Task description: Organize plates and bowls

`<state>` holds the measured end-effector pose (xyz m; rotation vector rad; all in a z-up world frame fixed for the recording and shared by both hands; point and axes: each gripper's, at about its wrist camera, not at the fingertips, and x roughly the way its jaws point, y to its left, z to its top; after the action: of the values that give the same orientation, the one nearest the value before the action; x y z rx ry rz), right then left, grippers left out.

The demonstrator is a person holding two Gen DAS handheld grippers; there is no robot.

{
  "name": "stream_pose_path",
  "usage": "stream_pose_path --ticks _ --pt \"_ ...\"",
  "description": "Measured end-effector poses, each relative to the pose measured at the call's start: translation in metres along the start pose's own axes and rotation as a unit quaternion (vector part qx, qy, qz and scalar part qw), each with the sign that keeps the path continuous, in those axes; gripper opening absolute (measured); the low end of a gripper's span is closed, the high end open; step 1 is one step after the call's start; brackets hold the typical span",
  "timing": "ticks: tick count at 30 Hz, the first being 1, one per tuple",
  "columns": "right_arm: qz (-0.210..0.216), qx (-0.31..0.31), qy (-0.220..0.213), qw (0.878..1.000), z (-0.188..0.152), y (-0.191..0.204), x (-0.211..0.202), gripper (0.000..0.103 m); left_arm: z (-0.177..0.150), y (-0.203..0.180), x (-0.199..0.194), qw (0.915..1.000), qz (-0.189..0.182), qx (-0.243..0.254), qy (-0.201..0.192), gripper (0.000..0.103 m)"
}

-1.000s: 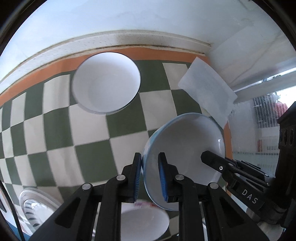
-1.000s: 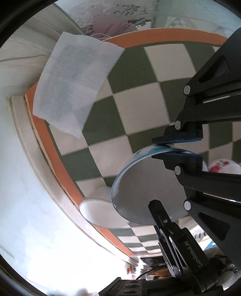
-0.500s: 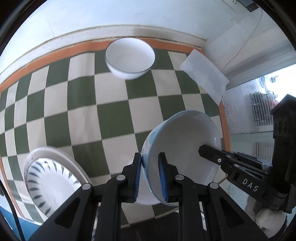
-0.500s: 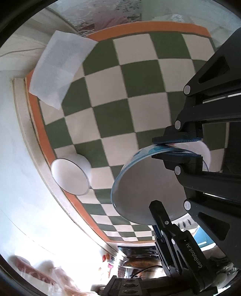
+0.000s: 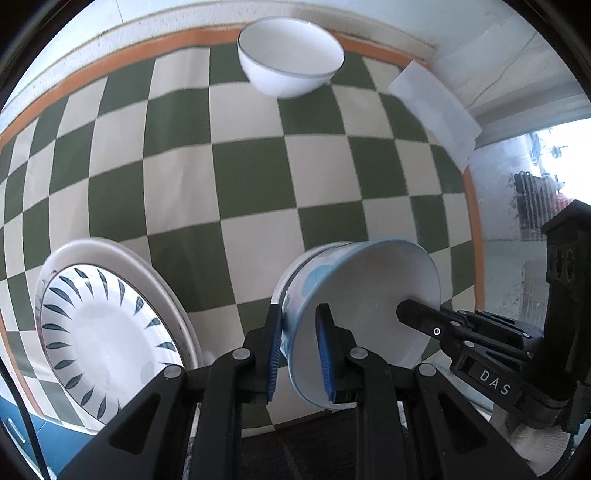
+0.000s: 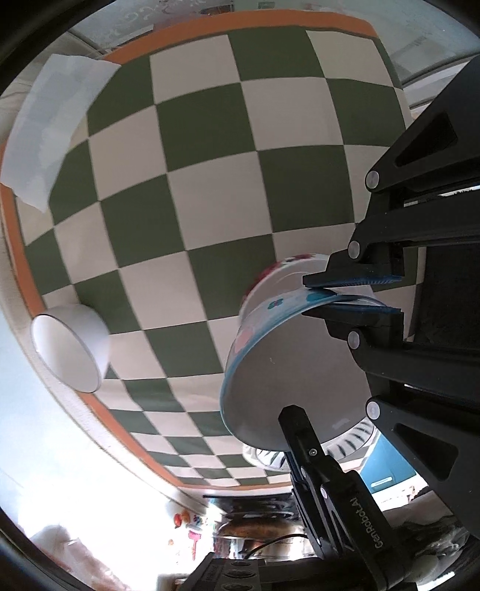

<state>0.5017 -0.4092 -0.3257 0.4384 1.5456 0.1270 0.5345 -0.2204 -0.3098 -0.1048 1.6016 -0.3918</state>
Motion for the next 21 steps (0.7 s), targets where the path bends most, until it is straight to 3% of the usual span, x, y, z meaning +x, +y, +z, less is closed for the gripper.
stream_pose_path --ticks 9,21 --pt "-0.014 0.011 0.020 1.000 -0.002 -0.006 0.019 0.010 0.000 -0.002 0.015 0.9998 0.014 0.009 0.008 0.016" --pt "-0.014 0.020 0.015 1.000 -0.001 -0.007 0.016 0.013 -0.003 -0.002 0.015 0.9998 0.016 0.009 0.010 0.016"
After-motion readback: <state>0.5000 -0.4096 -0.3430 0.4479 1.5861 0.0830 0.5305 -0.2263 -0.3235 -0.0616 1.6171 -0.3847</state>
